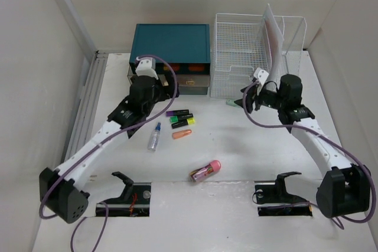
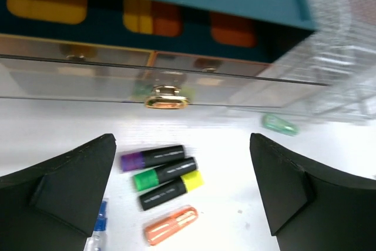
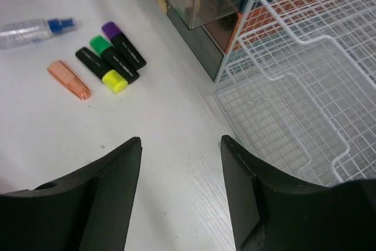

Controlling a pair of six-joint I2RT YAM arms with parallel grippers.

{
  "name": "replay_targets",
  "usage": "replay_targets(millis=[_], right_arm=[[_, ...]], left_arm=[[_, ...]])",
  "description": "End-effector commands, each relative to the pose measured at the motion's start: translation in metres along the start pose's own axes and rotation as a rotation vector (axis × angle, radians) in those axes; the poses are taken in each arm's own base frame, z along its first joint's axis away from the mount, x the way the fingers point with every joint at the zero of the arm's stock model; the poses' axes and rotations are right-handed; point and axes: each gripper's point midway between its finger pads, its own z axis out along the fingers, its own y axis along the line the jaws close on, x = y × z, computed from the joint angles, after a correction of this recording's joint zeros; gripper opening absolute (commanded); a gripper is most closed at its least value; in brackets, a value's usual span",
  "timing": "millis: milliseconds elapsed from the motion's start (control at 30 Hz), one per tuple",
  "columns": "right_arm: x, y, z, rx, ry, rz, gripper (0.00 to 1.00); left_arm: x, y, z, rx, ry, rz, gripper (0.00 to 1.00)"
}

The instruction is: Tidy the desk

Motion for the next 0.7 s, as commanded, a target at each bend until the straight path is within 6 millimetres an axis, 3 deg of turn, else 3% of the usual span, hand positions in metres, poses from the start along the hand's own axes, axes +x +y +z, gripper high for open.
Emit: replay_targets(millis=[0,67,100,200,233,367,533,567,667], right_arm=[[0.011,0.001,0.007,-0.004,0.038,-0.210,0.62],[0.016,0.002,0.011,0.003,0.074,-0.278,0.62],[0.020,0.002,0.011,0.005,0.097,-0.306,0.62],[0.029,-0.012,0.012,0.050,0.165,-0.455,0.62],[0.043,-0.016,0.013,0.040,0.214,-0.494,0.62],[0.070,-0.030,0.016,0.031,0.331,-0.539,0.60],[0.100,-0.044,0.027,-0.006,0.482,-0.431,0.46],[0.097,-0.049,0.029,0.001,0.499,-0.398,0.44],[0.117,-0.046,0.033,0.003,0.538,-0.295,0.43]], left_arm=[[-0.020,-0.020,-0.035,0.141,-0.046,-0.045,0.99],[-0.022,-0.024,-0.048,0.195,-0.064,-0.033,0.99],[-0.034,-0.025,-0.062,0.219,-0.113,-0.034,0.99],[-0.043,-0.017,-0.077,0.230,-0.192,0.000,0.99],[-0.053,-0.014,-0.090,0.238,-0.246,-0.003,0.99],[-0.063,0.001,-0.111,0.211,-0.340,0.012,0.99],[-0.064,0.006,-0.121,0.220,-0.375,0.024,0.99],[-0.063,0.004,-0.122,0.233,-0.371,0.027,0.99],[-0.065,0.004,-0.125,0.236,-0.379,0.024,0.99]])
